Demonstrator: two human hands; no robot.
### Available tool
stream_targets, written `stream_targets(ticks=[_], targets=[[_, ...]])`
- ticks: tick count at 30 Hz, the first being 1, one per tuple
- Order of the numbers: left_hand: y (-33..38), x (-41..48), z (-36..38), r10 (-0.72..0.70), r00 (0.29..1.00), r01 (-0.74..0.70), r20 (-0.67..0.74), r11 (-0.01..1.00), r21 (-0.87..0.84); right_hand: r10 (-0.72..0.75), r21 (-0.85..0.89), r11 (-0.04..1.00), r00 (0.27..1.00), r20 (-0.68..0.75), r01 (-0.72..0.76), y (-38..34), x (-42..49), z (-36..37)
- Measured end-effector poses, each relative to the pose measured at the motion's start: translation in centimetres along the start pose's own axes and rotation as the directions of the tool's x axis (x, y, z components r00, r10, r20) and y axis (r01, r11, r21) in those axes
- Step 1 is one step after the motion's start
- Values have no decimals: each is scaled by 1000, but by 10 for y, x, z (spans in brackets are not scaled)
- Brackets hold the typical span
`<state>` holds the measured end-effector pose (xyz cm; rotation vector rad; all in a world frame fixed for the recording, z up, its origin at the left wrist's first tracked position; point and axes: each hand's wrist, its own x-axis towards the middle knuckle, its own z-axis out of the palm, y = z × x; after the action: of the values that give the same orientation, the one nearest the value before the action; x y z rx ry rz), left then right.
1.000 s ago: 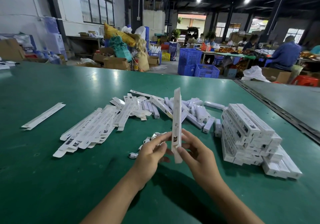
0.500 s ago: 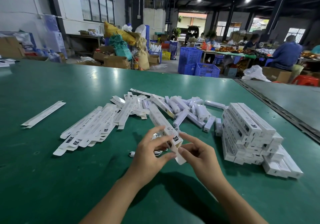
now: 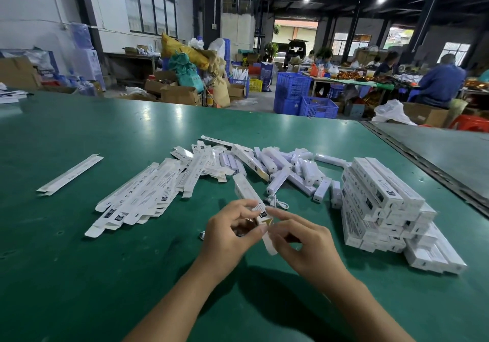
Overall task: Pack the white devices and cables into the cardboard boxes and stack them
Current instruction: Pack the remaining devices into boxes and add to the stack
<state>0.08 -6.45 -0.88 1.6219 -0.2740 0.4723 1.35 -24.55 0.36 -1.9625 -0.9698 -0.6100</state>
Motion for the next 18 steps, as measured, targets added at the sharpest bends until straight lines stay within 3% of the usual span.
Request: stream_targets(ticks=[6, 11, 18], targets=[[5, 4, -6, -150, 989, 148, 0, 976, -157, -11, -29, 999, 961, 277, 19, 2, 1, -15], [7, 1, -6, -170, 984, 177, 55, 970, -167, -99, -62, 993, 995, 2, 99, 2, 2, -3], [6, 1, -3, -91, 993, 98, 81, 992, -86, 23, -92, 995, 997, -79, -30, -2, 1, 1]])
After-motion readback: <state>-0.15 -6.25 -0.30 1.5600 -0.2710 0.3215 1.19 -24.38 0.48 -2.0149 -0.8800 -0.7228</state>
